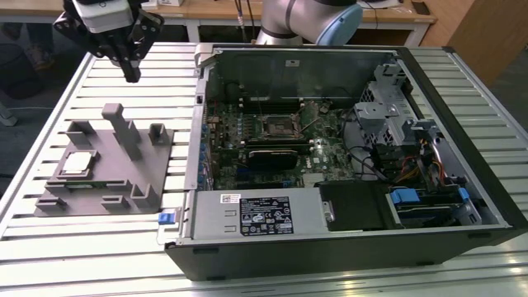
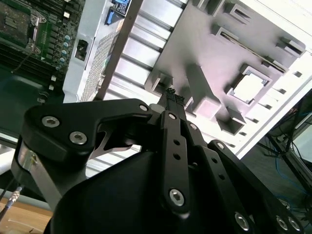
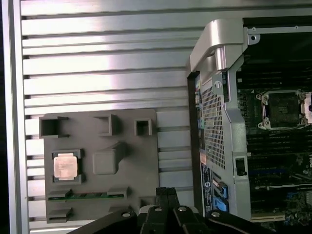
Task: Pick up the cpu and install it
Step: 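Reach for the cpu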
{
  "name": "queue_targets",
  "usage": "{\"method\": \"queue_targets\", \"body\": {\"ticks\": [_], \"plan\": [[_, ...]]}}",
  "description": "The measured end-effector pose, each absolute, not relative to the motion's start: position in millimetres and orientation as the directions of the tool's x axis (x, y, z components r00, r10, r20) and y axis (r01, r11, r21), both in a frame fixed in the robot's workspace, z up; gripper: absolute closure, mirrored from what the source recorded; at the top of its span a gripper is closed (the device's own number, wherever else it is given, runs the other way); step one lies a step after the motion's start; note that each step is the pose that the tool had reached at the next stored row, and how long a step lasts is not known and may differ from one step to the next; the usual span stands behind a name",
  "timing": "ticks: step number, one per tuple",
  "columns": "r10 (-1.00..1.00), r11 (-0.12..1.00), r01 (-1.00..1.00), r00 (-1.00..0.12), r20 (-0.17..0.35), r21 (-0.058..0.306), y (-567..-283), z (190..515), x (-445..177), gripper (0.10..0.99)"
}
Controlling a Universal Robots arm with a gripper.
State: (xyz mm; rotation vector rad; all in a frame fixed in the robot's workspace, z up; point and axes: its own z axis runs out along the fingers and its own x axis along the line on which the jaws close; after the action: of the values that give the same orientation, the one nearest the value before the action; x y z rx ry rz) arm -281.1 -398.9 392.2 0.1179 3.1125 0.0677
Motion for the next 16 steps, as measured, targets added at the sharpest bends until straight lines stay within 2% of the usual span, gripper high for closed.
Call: {"method": "queue_targets", "body": {"ticks": [16], "plan": [[0.076, 0.996, 0.075, -0.997, -0.024, 0.044, -399, 392, -309, 0.980]]}}
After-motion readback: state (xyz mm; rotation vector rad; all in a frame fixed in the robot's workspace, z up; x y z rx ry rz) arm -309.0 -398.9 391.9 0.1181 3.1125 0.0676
